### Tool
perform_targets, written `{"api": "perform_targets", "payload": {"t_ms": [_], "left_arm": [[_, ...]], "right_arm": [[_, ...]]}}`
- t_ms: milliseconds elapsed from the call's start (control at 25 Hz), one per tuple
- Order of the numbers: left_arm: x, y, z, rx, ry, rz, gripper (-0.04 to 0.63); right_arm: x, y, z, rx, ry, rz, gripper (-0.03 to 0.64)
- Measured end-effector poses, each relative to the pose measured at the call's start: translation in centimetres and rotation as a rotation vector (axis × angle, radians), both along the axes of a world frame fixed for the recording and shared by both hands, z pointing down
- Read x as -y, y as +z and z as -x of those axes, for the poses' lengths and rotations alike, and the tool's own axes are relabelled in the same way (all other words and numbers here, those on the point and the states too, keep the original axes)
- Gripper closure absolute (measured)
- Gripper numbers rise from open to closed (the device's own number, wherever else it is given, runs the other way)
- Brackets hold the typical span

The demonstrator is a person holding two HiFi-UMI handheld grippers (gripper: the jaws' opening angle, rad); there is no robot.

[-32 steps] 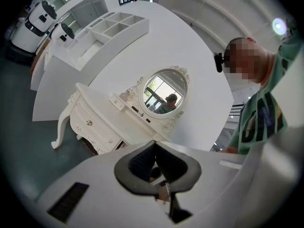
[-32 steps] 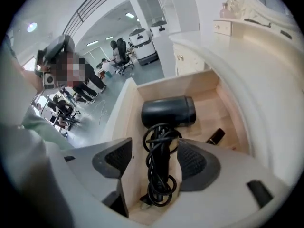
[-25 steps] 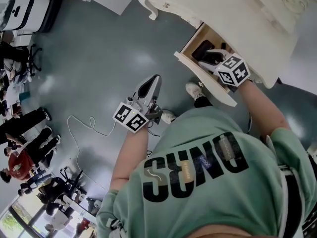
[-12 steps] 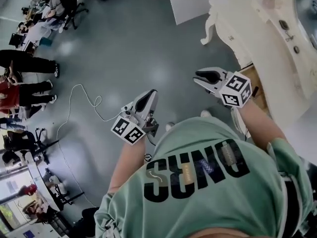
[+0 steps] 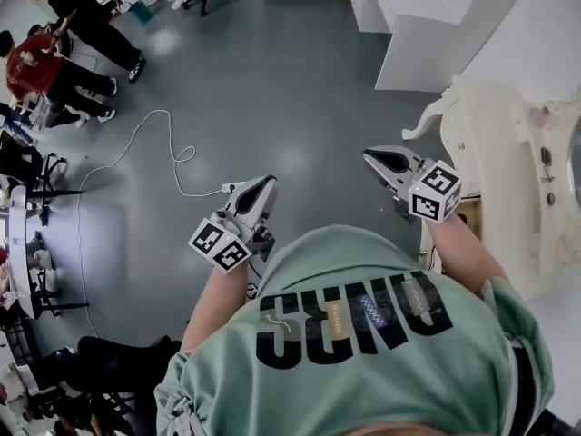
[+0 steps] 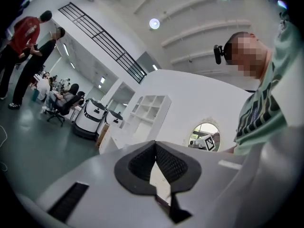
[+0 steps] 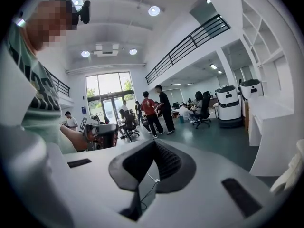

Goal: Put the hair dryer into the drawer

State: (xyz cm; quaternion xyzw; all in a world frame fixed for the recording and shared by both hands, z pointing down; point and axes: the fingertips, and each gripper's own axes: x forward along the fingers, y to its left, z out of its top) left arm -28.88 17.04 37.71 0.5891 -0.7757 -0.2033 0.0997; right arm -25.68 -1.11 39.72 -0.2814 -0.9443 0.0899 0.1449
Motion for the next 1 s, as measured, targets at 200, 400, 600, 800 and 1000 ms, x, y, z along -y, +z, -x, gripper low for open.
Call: {"api": "perform_targets", "payload": {"t_ms": [200, 400, 600, 800, 1000], "left_arm": [[-2.0, -1.1, 0.4, 0.020, -0.046, -0.027, 0.591], [-2.4, -1.5, 0.5, 0.019, -0.047, -0.034, 0.591], [-2.2, -1.9, 0.6, 0.019, -0.039, -0.040, 0.591], [-2.1, -2.0, 0.1, 0.013, -0.029, -0.042, 0.591], [-2.0, -1.9, -0.4, 0.012, -0.020, -0.040, 0.591]], "right_arm": [[-1.3, -2.2, 1.2, 0.034, -0.047, 0.032, 0.623], [-2.3, -2.8, 1.3, 0.042, -0.077, 0.036, 0.623], [-2.5, -2.8, 1.2, 0.038, -0.083, 0.036, 0.623], [-2.3, -2.3, 0.7, 0.026, -0.076, -0.011, 0.624], [-2.1, -2.0, 0.0, 0.020, -0.067, -0.010, 0.624]]}}
